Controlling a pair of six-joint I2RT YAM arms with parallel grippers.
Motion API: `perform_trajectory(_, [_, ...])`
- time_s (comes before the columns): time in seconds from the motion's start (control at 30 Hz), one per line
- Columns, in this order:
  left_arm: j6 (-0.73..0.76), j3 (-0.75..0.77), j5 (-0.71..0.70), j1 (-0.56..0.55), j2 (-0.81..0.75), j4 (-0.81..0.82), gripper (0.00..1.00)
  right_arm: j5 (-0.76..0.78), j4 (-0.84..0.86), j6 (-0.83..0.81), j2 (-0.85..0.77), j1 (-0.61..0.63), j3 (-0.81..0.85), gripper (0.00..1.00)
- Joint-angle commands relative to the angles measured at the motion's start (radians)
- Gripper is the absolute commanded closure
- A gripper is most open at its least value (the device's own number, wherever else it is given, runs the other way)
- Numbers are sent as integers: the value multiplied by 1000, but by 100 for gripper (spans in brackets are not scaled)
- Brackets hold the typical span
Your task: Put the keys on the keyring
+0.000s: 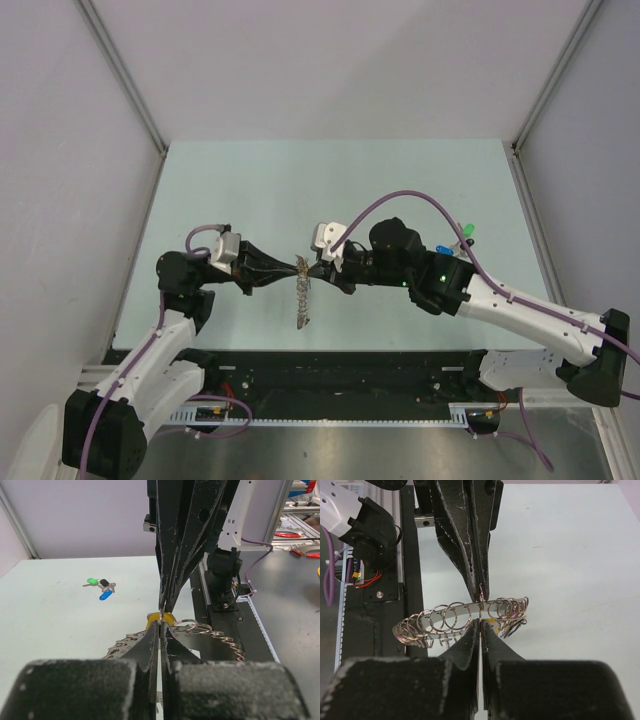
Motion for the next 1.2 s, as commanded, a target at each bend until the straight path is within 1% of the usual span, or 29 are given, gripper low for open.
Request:
perform_trajectory(0.0, [8,28,-20,2,-13,37,100,12,3,9,-33,6,43,100])
perform_trajectory(0.43, [33,30,-38,2,-23,8,100,32,3,14,-35,6,43,100])
perform_trajectory(1.17, [2,28,-6,2,-7,52,100,17,4,11,-20,6,43,100])
